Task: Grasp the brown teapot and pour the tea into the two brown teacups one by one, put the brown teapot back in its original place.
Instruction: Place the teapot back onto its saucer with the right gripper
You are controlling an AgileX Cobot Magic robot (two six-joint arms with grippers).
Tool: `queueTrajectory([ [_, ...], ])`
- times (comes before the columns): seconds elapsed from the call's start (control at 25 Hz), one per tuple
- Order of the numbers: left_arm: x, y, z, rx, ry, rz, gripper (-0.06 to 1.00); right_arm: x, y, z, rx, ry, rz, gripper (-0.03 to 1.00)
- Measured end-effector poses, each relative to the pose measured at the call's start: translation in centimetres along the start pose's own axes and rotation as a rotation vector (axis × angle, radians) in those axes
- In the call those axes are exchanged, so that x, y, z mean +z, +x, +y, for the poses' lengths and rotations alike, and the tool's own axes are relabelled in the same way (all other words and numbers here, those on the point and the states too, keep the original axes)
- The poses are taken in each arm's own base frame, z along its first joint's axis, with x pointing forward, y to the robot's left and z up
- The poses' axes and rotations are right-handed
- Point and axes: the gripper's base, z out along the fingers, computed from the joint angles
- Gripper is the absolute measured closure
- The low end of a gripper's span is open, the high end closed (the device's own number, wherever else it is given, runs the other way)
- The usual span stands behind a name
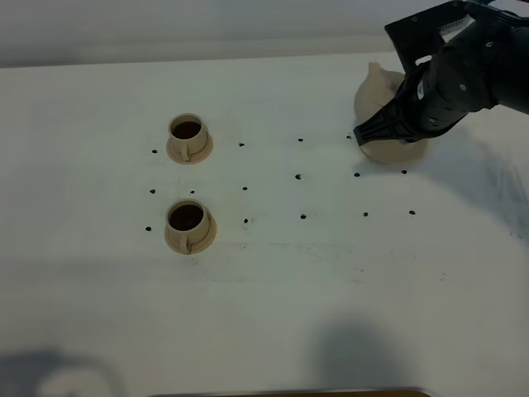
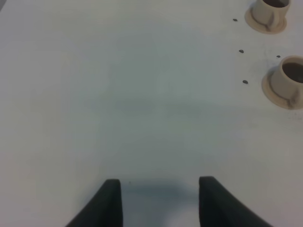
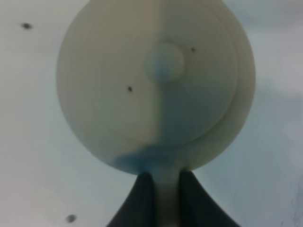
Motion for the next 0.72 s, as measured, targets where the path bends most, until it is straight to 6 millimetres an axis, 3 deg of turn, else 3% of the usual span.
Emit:
queueTrajectory([
  [0.28, 0.0, 0.0, 0.0, -0.001, 0.000, 0.000, 0.50, 3.4, 0.2, -0.7, 0.048, -0.016, 0.015, 0.88],
  [0.72, 0.0, 0.0, 0.0, -0.001, 0.000, 0.000, 0.50, 6.3, -0.1, -1.3, 0.075, -0.014, 0.047, 0.88],
])
